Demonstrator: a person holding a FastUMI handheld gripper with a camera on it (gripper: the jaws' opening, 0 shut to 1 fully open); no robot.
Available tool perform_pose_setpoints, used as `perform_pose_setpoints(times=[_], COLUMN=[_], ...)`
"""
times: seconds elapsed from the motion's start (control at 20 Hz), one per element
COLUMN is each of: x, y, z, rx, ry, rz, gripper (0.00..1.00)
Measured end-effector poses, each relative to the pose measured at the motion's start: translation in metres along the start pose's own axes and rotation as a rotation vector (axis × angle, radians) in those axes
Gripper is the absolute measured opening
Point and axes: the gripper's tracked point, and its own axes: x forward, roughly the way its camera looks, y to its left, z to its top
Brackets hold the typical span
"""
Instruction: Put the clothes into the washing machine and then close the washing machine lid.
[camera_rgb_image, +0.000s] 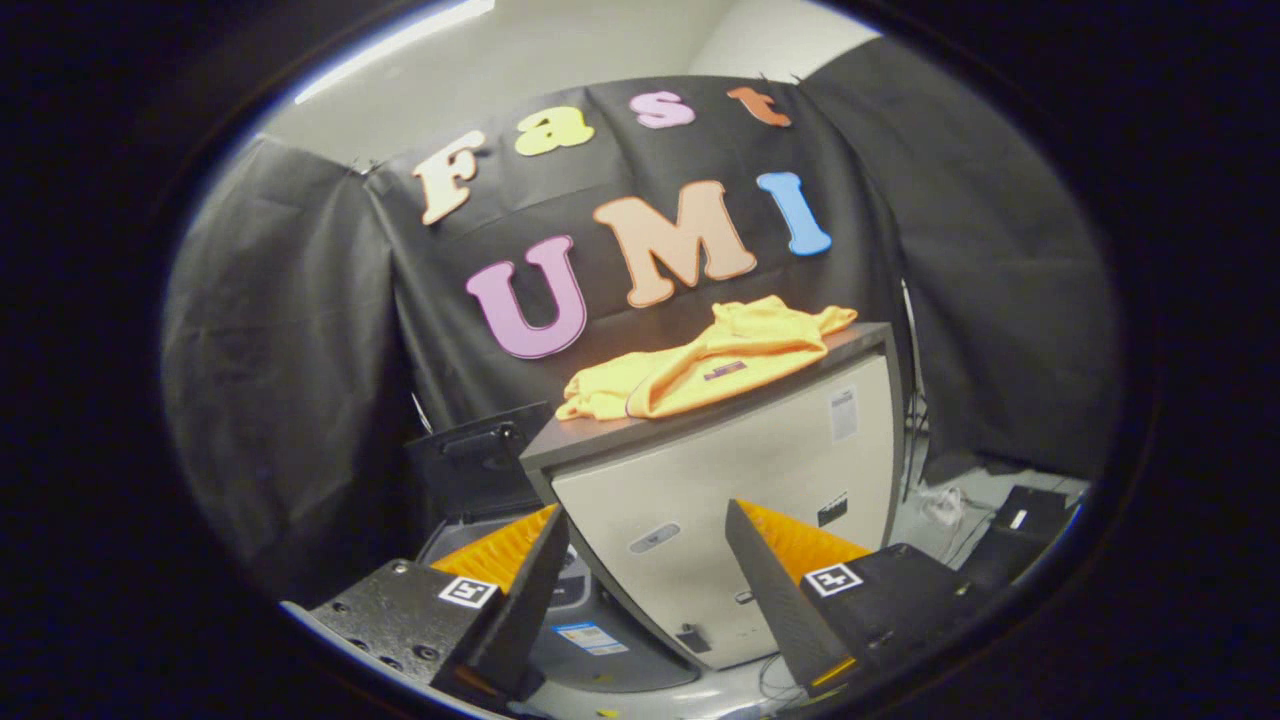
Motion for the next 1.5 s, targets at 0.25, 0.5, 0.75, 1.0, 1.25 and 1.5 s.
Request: perform_pose_setpoints(times=[0.25,0.5,0.75,1.0,1.25,1.5], x=[0.025,0.062,0.128,0.19,0.228,0.245], y=[-0.014,-0.008,0.006,-0.016,-0.034,-0.045], z=[0.051,0.099,0.114,0.113,0.113,0.114], rx=[-0.099,-0.146,-0.227,-0.252,-0.473,-0.577], ry=[-0.042,-0.065,-0.022,-0.008,0.094,0.186], rz=[-0.062,-0.086,-0.079,-0.148,-0.209,-0.238], gripper=[0.96,0.95,0.95,0.95,0.97,0.97])
